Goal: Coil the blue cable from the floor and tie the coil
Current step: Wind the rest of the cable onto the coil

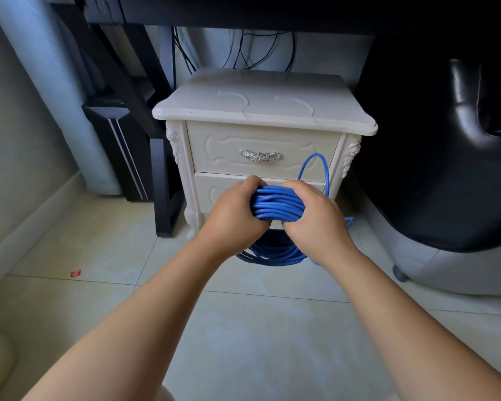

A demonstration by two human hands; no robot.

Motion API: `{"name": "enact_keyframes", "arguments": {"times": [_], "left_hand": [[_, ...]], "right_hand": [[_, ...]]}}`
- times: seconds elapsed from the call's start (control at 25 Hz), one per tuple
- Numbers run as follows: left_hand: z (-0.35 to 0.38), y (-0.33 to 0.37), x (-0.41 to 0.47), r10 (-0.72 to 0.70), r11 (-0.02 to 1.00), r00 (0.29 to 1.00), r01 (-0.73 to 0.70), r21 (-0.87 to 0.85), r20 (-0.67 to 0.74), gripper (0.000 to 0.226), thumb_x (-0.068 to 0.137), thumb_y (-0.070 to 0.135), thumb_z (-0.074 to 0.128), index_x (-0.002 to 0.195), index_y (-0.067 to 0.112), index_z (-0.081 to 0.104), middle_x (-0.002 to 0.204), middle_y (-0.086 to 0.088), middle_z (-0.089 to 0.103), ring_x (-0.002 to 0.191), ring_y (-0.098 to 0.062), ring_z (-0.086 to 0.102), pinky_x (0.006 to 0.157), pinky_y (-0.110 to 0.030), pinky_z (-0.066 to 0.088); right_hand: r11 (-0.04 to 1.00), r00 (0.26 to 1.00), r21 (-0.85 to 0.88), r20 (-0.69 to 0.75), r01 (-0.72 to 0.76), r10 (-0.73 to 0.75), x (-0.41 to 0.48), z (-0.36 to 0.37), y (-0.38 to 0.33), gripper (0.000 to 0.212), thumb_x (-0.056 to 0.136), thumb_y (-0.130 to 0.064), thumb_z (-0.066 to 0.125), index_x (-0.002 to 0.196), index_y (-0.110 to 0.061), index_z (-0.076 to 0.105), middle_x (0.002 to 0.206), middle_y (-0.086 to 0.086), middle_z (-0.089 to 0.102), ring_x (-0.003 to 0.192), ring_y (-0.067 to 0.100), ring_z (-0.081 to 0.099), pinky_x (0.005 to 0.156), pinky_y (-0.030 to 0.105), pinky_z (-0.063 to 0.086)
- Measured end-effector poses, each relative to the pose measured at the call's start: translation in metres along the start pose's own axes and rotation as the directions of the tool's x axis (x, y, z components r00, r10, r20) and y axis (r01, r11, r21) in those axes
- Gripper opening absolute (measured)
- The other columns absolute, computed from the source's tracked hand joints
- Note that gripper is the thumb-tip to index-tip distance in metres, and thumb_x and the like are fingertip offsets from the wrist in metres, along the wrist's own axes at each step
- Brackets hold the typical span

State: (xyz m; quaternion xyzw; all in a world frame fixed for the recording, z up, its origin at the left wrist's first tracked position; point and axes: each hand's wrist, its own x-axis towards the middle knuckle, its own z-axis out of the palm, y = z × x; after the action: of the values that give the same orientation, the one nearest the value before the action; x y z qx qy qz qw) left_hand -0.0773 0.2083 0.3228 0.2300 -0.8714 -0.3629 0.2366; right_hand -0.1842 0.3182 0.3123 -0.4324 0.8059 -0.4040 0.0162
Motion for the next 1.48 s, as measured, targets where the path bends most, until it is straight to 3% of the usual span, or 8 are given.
{"name": "enact_keyframes", "arguments": {"times": [0.6, 0.72, 0.92, 1.08, 1.24, 1.28, 1.4, 1.48], "left_hand": [[-0.008, 0.004, 0.005, -0.335, 0.806, 0.941, 0.257, -0.533, -0.053, 0.029, 0.076, -0.001, 0.074, 0.097, 0.016, 0.065, 0.072, 0.005, 0.064, 0.06, -0.007, 0.058, 0.06, -0.019, 0.046], [-0.008, 0.003, 0.005, -0.427, 0.691, 0.904, 0.309, -0.653, -0.024, 0.027, 0.077, 0.0, 0.072, 0.098, 0.015, 0.065, 0.071, 0.003, 0.062, 0.065, -0.013, 0.059, 0.065, -0.029, 0.046], [-0.004, 0.0, 0.005, -0.556, 0.493, 0.828, 0.394, -0.775, 0.067, 0.026, 0.079, 0.003, 0.071, 0.103, 0.012, 0.064, 0.073, -0.002, 0.061, 0.075, -0.021, 0.059, 0.086, -0.048, 0.053], [-0.007, 0.008, 0.004, -0.383, 0.443, 0.893, 0.404, -0.8, 0.239, 0.025, 0.084, 0.028, 0.071, 0.105, 0.015, 0.066, 0.084, -0.012, 0.056, 0.086, -0.019, 0.059, 0.081, -0.036, 0.046], [0.003, -0.002, 0.009, -0.309, 0.163, 0.842, 0.506, -0.847, 0.443, 0.049, 0.094, 0.044, 0.046, 0.125, 0.01, 0.062, 0.108, -0.014, 0.065, 0.099, -0.027, 0.061, 0.101, -0.044, 0.044], [0.01, -0.002, 0.007, -0.317, 0.229, 0.825, 0.545, -0.807, 0.467, 0.04, 0.096, 0.031, 0.043, 0.123, 0.009, 0.062, 0.11, -0.013, 0.067, 0.102, -0.026, 0.063, 0.103, -0.044, 0.044], [0.035, -0.001, -0.006, -0.195, 0.777, 0.872, 0.416, -0.472, 0.449, 0.029, 0.086, 0.015, 0.061, 0.115, 0.018, 0.066, 0.105, 0.004, 0.073, 0.102, -0.01, 0.067, 0.098, -0.031, 0.049], [0.045, 0.002, -0.008, -0.121, 0.926, 0.913, 0.245, -0.287, 0.389, 0.032, 0.082, 0.023, 0.075, 0.112, 0.023, 0.066, 0.094, 0.01, 0.073, 0.091, -0.003, 0.067, 0.086, -0.023, 0.053]], "right_hand": [[0.774, 0.968, 0.582, 0.117, -0.248, 0.222, 0.002, -0.013, 0.011, 0.046, 0.073, -0.015, 0.083, 0.112, -0.028, 0.064, 0.101, -0.002, 0.073, 0.091, 0.013, 0.07, 0.082, 0.028, 0.055], [0.666, 0.945, 0.674, 0.171, -0.318, 0.278, 0.0, -0.01, 0.01, 0.049, 0.065, -0.024, 0.082, 0.109, -0.029, 0.062, 0.1, 0.0, 0.073, 0.076, 0.011, 0.068, 0.059, 0.018, 0.052], [0.528, 0.93, 0.783, 0.172, -0.329, 0.324, -0.001, 0.004, 0.011, 0.049, 0.068, -0.01, 0.078, 0.112, -0.02, 0.061, 0.092, 0.005, 0.069, 0.092, 0.024, 0.07, 0.088, 0.04, 0.055], [0.466, 0.877, 0.83, 0.056, -0.307, 0.478, 0.006, -0.001, 0.008, 0.026, 0.077, 0.006, 0.061, 0.097, -0.011, 0.057, 0.057, 0.01, 0.054, 0.057, 0.025, 0.059, 0.068, 0.043, 0.058], [0.229, 0.763, 0.906, 0.14, -0.356, 0.631, 0.017, -0.014, 0.016, 0.012, 0.08, 0.002, 0.053, 0.081, -0.01, 0.05, 0.063, 0.007, 0.041, 0.053, 0.023, 0.048, 0.042, 0.028, 0.047], [0.178, 0.736, 0.908, 0.181, -0.38, 0.652, 0.018, -0.016, 0.018, 0.013, 0.08, -0.001, 0.052, 0.072, -0.01, 0.047, 0.061, 0.006, 0.041, 0.053, 0.023, 0.047, 0.043, 0.028, 0.045], [0.006, 0.693, 0.942, 0.242, -0.335, 0.68, 0.019, -0.018, 0.022, 0.025, 0.082, -0.004, 0.052, 0.06, -0.013, 0.045, 0.052, 0.002, 0.047, 0.051, 0.02, 0.052, 0.063, 0.036, 0.05], [-0.024, 0.697, 0.952, 0.24, -0.305, 0.676, 0.018, -0.018, 0.024, 0.023, 0.082, -0.004, 0.053, 0.061, -0.012, 0.047, 0.054, 0.003, 0.049, 0.054, 0.022, 0.056, 0.072, 0.04, 0.054]]}}
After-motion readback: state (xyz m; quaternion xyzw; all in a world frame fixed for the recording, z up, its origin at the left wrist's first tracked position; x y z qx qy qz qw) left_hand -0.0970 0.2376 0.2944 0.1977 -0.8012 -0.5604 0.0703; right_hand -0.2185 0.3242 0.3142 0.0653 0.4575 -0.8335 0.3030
